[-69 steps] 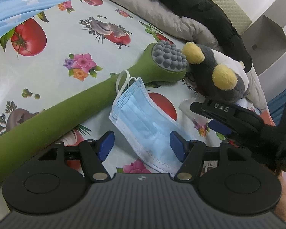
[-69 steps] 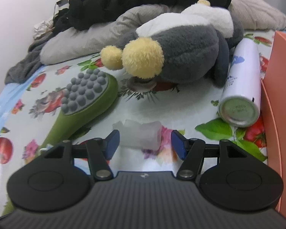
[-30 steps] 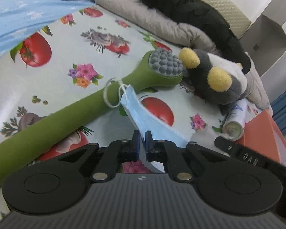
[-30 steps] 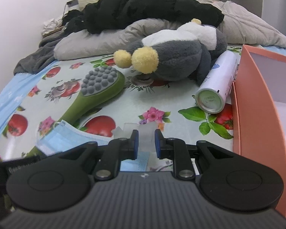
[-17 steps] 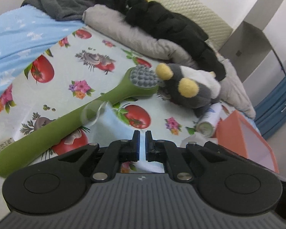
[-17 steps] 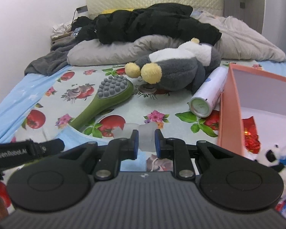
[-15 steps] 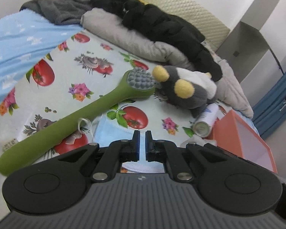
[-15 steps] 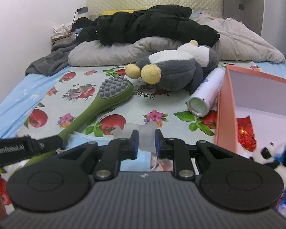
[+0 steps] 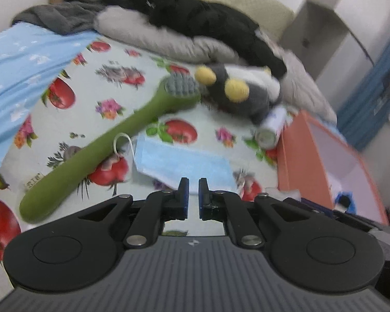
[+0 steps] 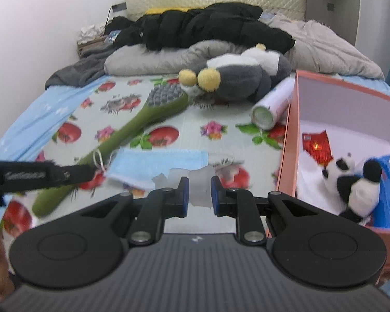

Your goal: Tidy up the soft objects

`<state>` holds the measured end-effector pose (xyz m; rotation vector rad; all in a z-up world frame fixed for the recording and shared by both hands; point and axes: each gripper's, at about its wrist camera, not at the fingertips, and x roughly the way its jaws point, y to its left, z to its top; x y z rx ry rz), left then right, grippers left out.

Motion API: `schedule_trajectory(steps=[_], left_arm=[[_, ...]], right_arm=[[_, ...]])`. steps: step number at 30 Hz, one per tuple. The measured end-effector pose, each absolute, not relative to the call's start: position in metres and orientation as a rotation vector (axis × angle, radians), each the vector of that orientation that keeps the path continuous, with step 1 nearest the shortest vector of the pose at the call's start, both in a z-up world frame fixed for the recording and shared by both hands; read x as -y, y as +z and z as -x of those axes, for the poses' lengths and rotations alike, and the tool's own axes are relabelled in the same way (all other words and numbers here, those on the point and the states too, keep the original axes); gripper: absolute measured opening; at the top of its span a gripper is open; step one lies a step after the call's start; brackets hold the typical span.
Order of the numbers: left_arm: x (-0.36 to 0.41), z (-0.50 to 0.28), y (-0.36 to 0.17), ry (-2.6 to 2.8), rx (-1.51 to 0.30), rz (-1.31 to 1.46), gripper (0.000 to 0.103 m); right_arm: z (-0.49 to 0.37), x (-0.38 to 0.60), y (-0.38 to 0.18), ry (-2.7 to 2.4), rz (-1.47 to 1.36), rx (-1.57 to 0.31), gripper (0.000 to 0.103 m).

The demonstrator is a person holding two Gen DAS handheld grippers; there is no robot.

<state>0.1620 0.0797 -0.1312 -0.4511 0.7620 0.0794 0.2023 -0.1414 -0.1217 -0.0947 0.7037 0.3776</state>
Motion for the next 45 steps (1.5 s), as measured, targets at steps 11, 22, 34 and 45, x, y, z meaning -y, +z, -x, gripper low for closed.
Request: schedule_trajectory(steps=[11, 22, 34, 45], left_arm=[[-0.071, -0.247, -0.159, -0.209, -0.938, 0.046, 0.078], [-0.048, -0.307, -0.203, -0.427, -1.088, -0.416, 0.087], [-0.068, -0.338, -0.217, -0.420, -1.182, -0.278, 0.082], [-0.077, -0.338, -0.209, -0.344, -1.180, -0.212, 0.031]], right_arm=[[-0.189, 0.151, -0.144, 0.379, 0.072, -0.753, 0.021], [-0.185, 0.159, -0.147, 0.382, 0.043, -0.753, 0.021], [-0.191, 0.166, -0.152, 0.374, 0.013, -0.765, 0.021], [-0.195, 0.166, -0.151, 0.396, -0.031, -0.777, 0.021]])
